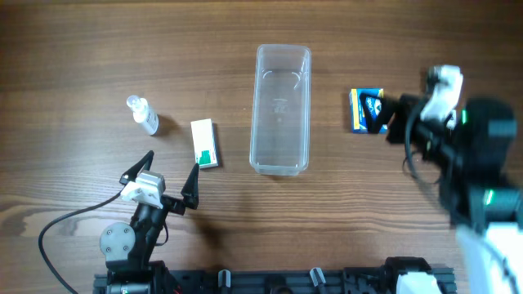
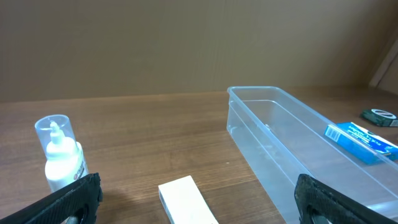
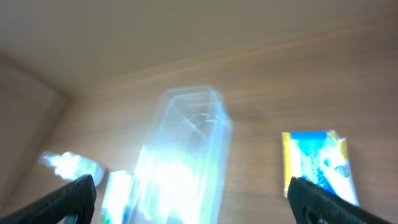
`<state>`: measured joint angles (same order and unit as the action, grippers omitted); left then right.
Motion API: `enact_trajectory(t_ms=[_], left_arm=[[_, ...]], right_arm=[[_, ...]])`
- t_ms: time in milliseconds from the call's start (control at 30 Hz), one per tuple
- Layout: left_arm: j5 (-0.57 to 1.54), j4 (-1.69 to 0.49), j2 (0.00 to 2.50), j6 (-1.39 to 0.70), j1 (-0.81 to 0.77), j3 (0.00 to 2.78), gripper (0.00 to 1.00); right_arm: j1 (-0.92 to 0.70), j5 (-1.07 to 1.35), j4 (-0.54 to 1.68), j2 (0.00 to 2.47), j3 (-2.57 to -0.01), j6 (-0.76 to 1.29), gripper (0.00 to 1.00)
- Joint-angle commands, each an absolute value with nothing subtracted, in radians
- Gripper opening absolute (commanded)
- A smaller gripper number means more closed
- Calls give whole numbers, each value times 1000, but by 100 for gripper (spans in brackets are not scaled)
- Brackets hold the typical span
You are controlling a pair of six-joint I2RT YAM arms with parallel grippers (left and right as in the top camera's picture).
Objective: Pack container
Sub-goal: 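Reach the right gripper to the blue VapoDrops box and grasp it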
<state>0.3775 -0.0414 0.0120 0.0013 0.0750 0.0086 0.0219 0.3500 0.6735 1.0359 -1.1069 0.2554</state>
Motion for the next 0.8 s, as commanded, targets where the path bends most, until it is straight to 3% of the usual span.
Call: enact_trajectory(t_ms=[0, 100, 200, 767], left_arm=[[365, -46, 3, -8, 79, 6, 100], [365, -46, 3, -8, 79, 6, 100], [365, -46, 3, -9, 79, 6, 100], [365, -46, 3, -8, 79, 6, 100]], right_arm=[[26, 177, 852, 1282, -1358, 94, 100], [26, 176, 998, 1505, -1536, 78, 100], [26, 176, 1001, 1631, -1599, 78, 100], [26, 23, 1050, 1979, -1597, -25, 100]])
